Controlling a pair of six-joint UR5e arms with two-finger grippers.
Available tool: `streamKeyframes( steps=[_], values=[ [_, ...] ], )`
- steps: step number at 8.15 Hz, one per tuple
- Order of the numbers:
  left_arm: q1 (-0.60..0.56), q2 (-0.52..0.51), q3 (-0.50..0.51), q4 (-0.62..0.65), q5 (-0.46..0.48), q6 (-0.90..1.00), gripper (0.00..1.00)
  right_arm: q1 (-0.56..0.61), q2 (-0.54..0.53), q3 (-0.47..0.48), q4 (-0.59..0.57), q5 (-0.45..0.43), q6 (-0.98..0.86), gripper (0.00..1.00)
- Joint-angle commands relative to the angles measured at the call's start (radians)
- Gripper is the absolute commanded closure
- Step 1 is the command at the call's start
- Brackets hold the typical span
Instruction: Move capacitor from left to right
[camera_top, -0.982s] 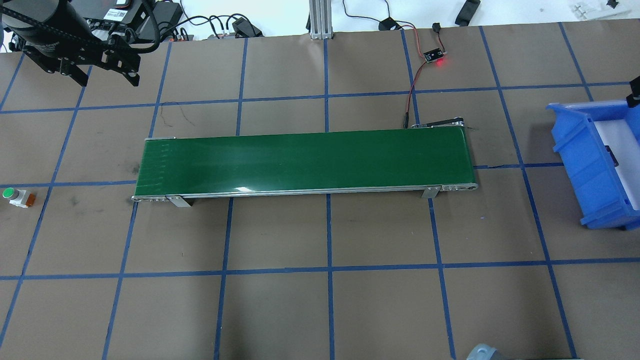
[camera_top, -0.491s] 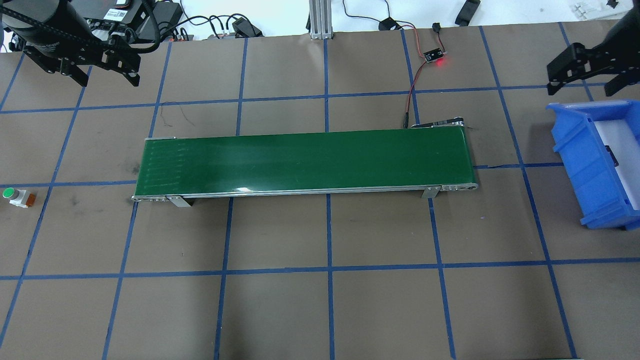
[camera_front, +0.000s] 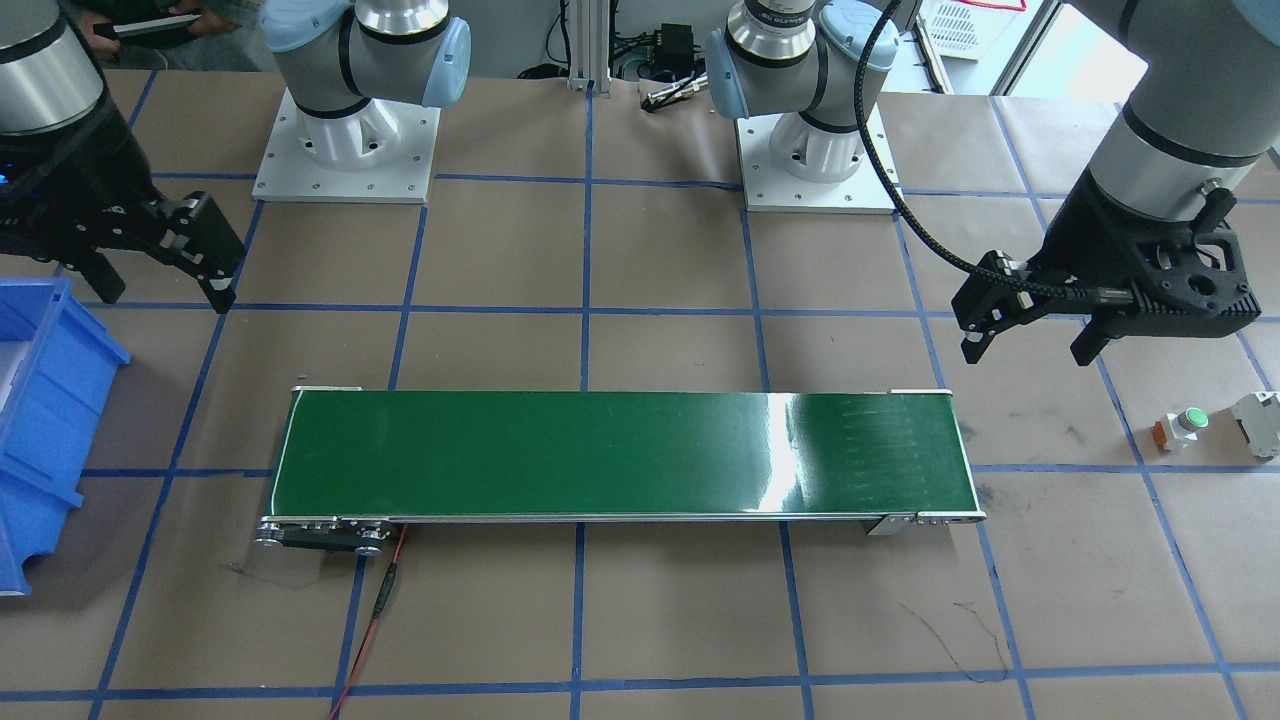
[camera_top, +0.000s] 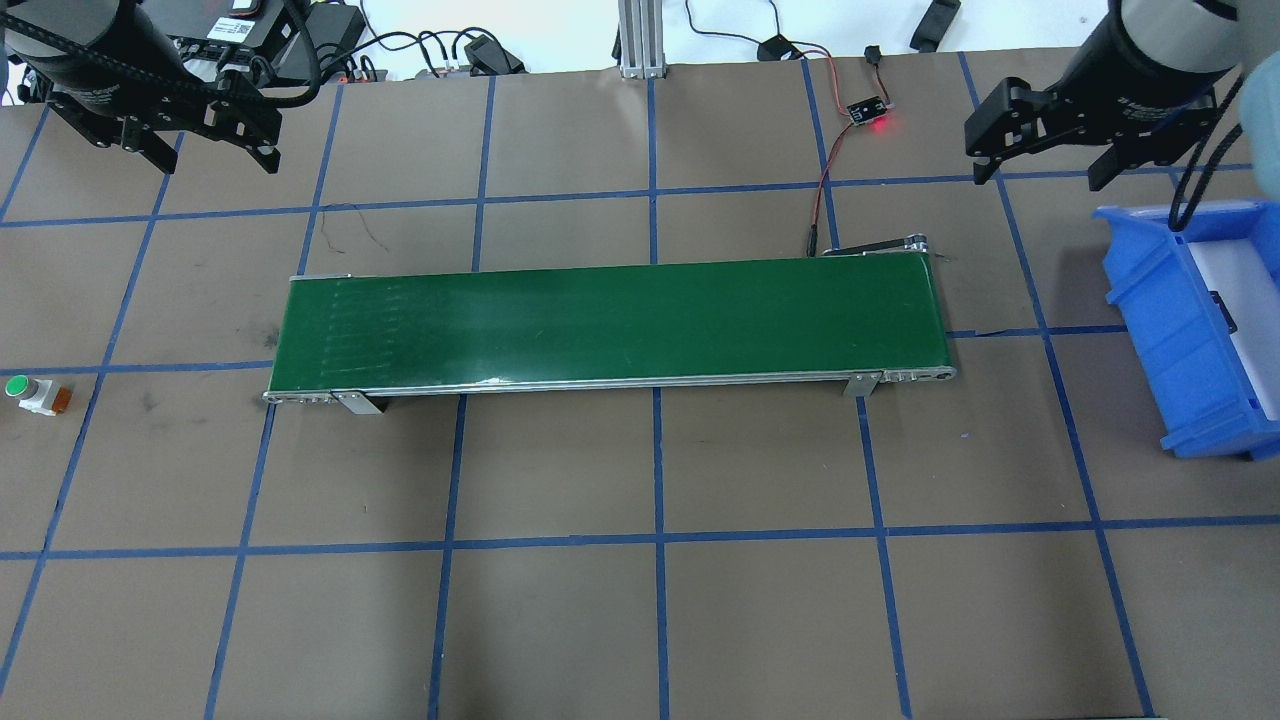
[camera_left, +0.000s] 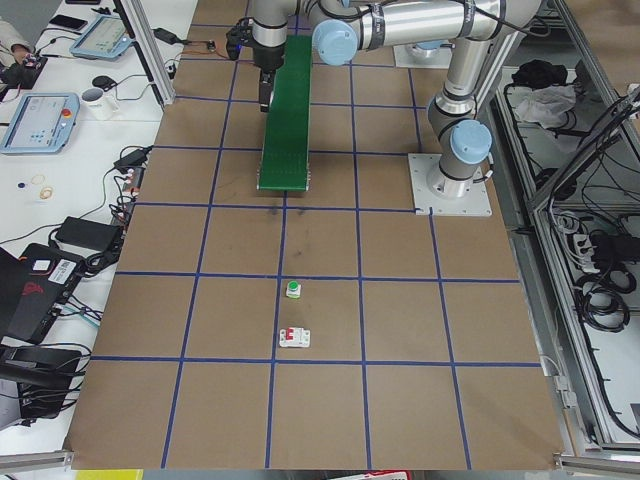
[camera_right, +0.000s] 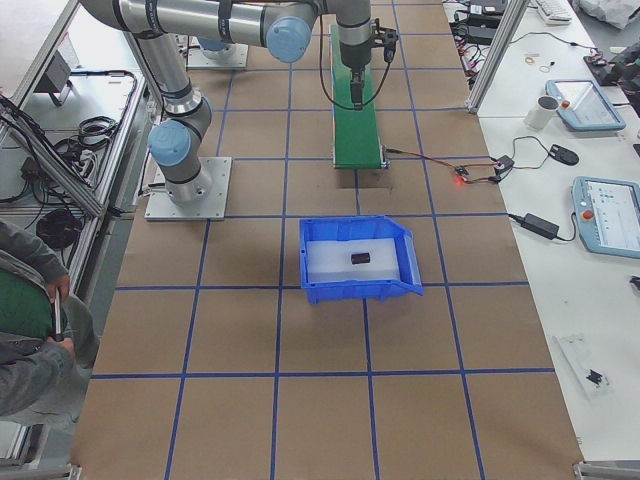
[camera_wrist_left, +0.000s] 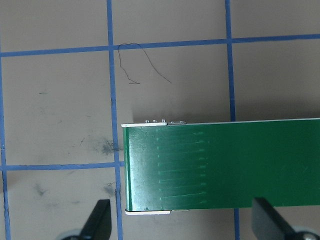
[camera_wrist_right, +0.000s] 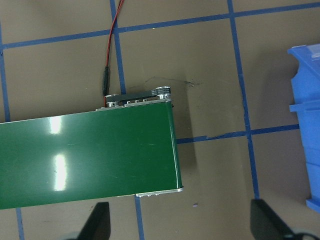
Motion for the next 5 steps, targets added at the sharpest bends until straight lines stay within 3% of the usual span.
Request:
streamKeyframes(
  steps=[1,5],
  values=[
    [0.0,0.0,0.0,0.0,-0.001,0.0,0.0,0.076,0.003,0.0,-0.001,-0.005,0.105,0.0],
    [0.0,0.0,0.0,0.0,-0.001,0.0,0.0,0.166,0.015,0.0,-0.004,-0.065,0.15,0.0]
  ],
)
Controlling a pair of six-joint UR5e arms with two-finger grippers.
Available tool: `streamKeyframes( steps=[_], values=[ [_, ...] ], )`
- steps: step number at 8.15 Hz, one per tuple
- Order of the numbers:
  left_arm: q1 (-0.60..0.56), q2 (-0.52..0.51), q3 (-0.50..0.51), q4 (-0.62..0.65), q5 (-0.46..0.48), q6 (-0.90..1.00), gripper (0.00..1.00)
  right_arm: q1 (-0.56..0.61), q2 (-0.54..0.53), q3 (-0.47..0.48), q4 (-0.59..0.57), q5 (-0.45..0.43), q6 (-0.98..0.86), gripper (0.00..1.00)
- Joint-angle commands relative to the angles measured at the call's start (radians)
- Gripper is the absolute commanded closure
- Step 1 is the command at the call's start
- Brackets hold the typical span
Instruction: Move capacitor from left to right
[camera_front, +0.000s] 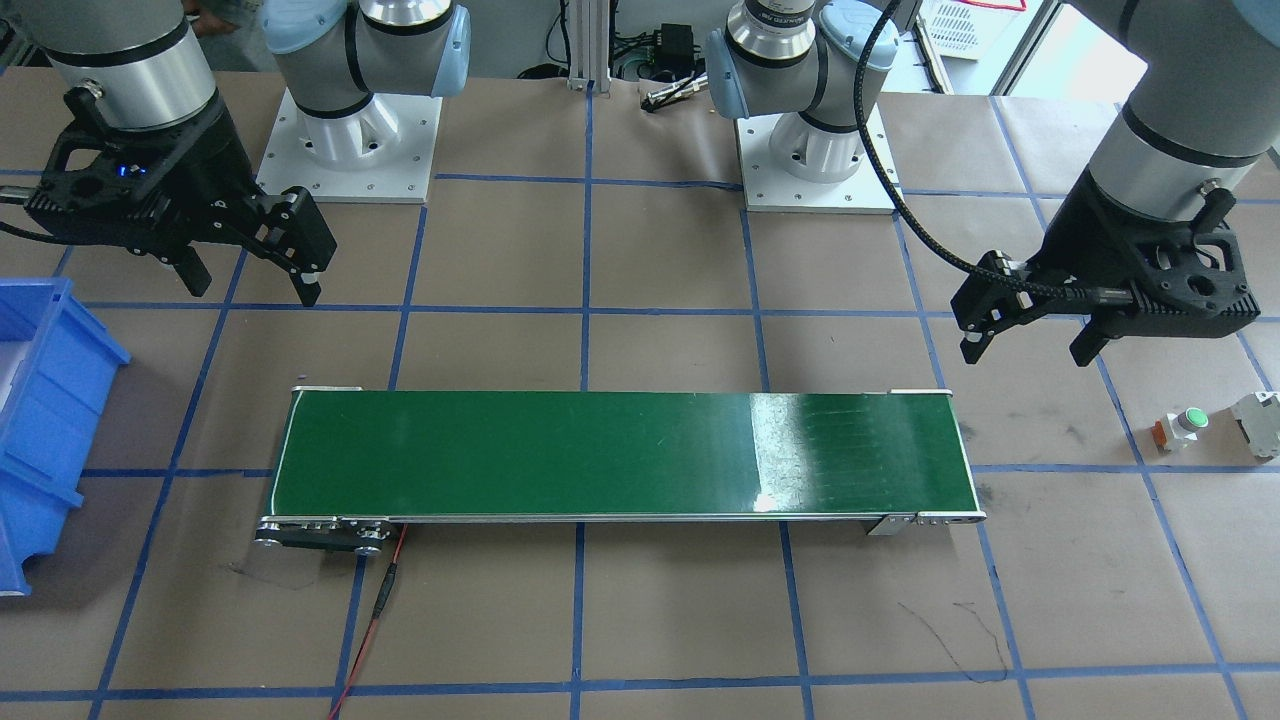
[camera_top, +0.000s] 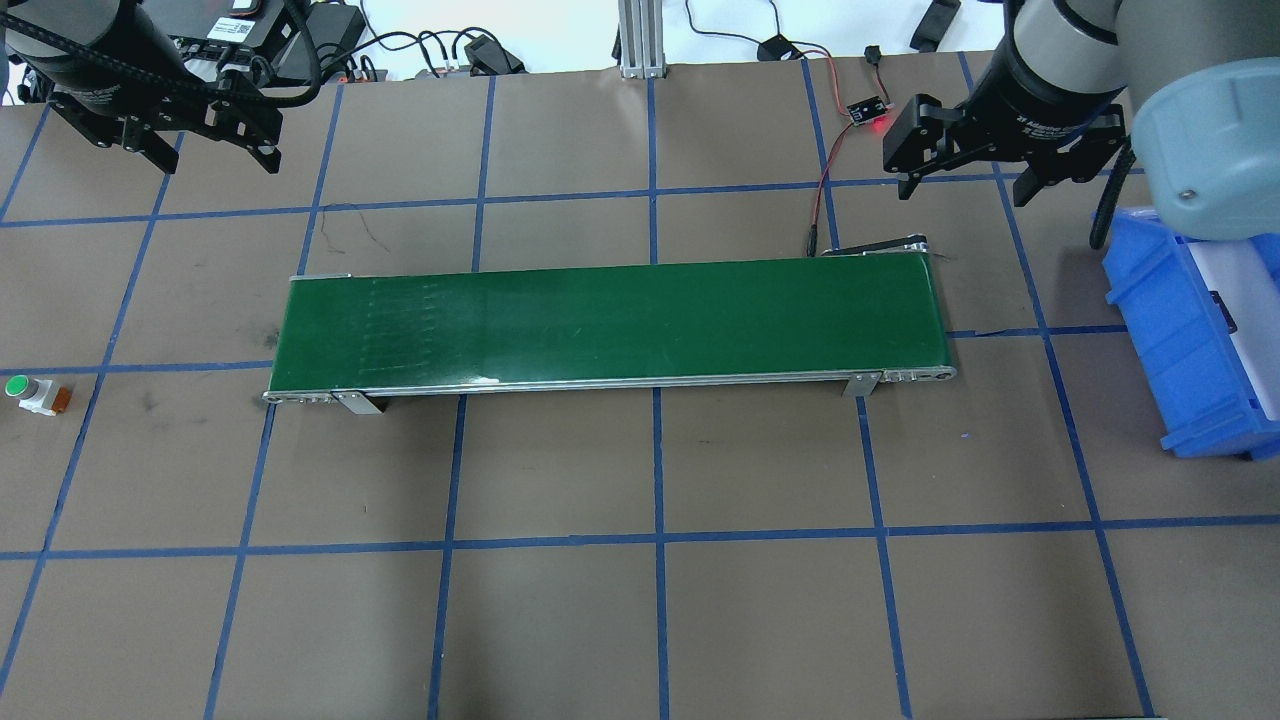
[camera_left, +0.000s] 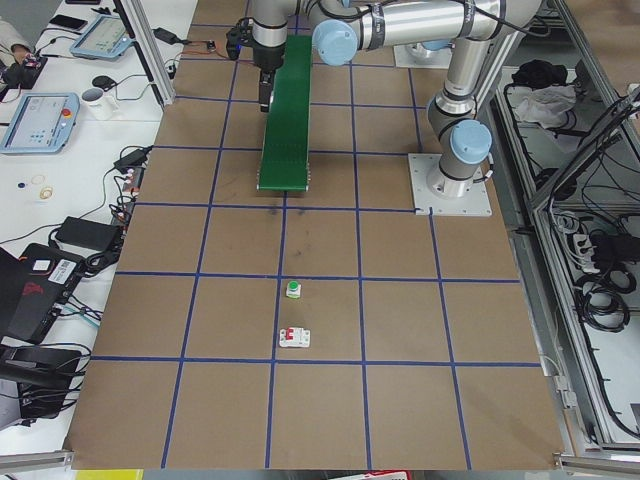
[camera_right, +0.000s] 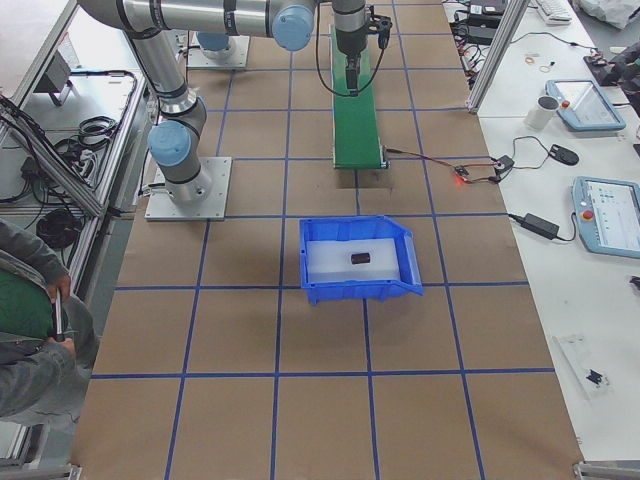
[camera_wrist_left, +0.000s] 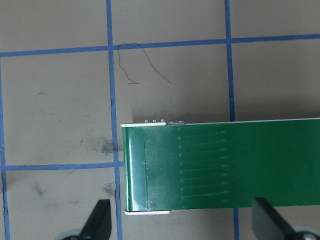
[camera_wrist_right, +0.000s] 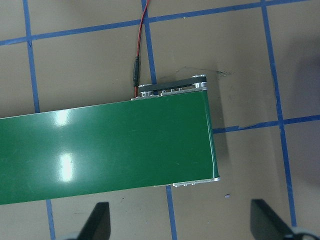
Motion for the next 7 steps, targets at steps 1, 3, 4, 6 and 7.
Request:
streamKeyframes(
  steps=[1,3,4,6,7],
  values=[
    [0.0,0.003,-0.002,0.0,0.002,0.0,0.0,0.049,0.008,0.0,-0.001,-0.049,0.018,0.0],
    [-0.002,0.029,0.0,-0.033,0.004,-0.003,0.0,0.049,0.009,0.0,0.001,-0.051,0.018,0.0],
    [-0.003,0.056,-0.003,-0.07,0.002,-0.05,0.0,0.049,0.009,0.0,0.001,-0.052,0.012,0.0],
    [-0.009,0.043,-0.005,-0.1,-0.027,-0.057,0.0,0.049,0.009,0.0,-0.002,-0.054,0.005,0.0],
    [-0.011,0.04,-0.006,-0.1,-0.032,-0.055,0.0,0.049,0.011,0.0,-0.001,-0.054,0.003,0.0]
  ],
)
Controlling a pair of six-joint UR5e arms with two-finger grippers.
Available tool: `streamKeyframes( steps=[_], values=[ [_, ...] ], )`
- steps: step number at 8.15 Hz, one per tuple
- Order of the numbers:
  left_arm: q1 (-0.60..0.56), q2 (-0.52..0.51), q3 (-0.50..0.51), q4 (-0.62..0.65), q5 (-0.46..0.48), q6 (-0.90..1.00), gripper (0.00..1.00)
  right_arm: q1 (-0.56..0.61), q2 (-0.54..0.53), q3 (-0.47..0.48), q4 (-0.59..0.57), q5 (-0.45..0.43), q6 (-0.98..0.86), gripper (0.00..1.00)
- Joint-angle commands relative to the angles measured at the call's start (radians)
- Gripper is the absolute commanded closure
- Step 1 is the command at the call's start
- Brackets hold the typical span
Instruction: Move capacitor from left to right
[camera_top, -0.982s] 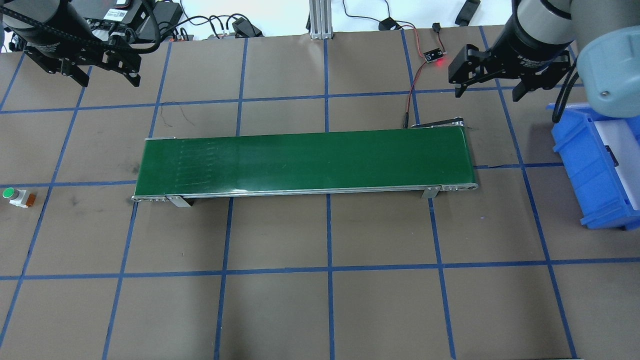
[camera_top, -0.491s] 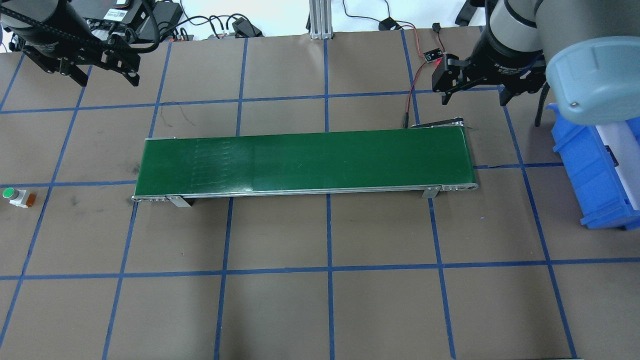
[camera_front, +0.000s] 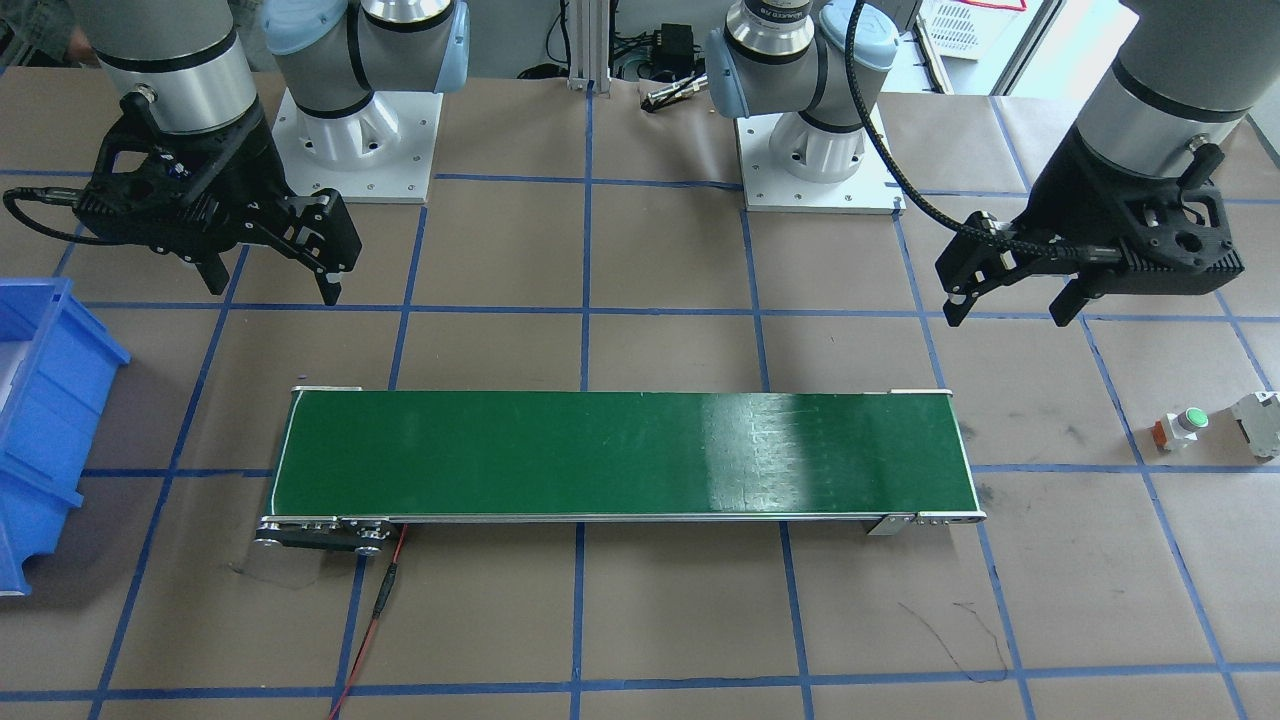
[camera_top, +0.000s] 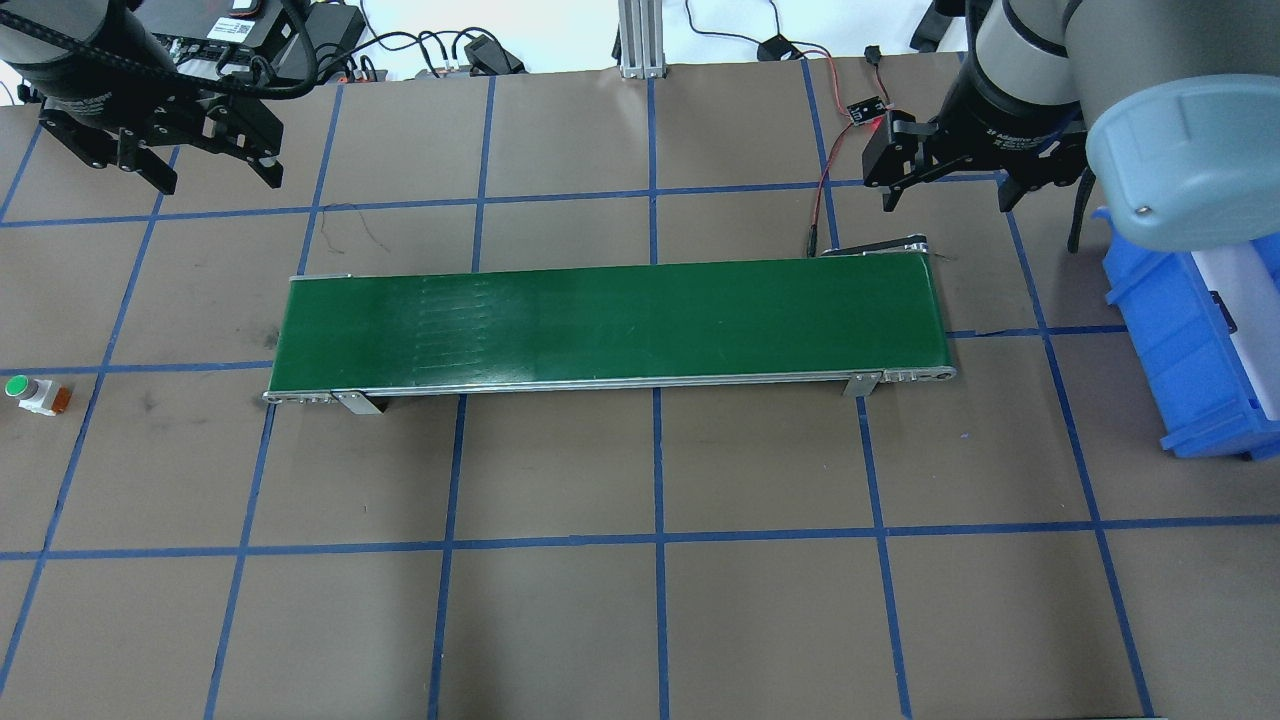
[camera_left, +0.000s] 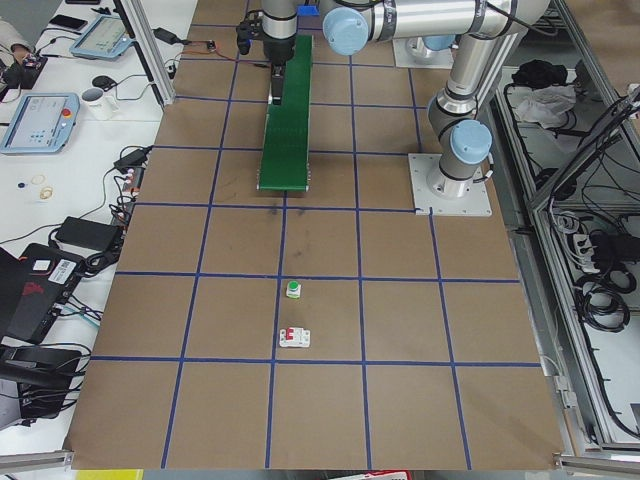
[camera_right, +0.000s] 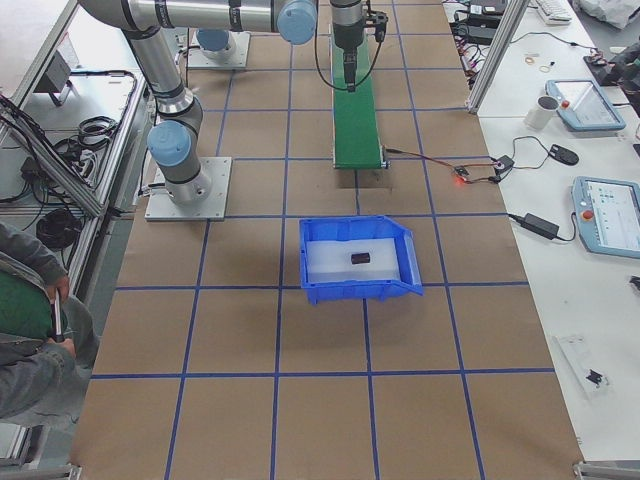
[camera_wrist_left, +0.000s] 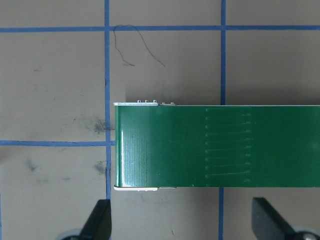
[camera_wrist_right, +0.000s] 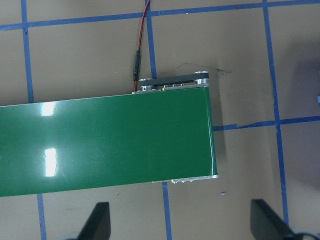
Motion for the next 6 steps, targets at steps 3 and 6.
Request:
streamKeyframes(
  steps=[3,6],
  values=[
    [-0.024,-0.005,-0.005,-0.012,-0.013,0.001,0.0,0.0,0.0,0.0,0.0,-0.002,-0.009,0.0],
    [-0.024,-0.005,-0.003,-0.01,-0.011,0.001,0.0,0.0,0.0,-0.002,-0.001,-0.002,-0.01,0.0]
  ],
)
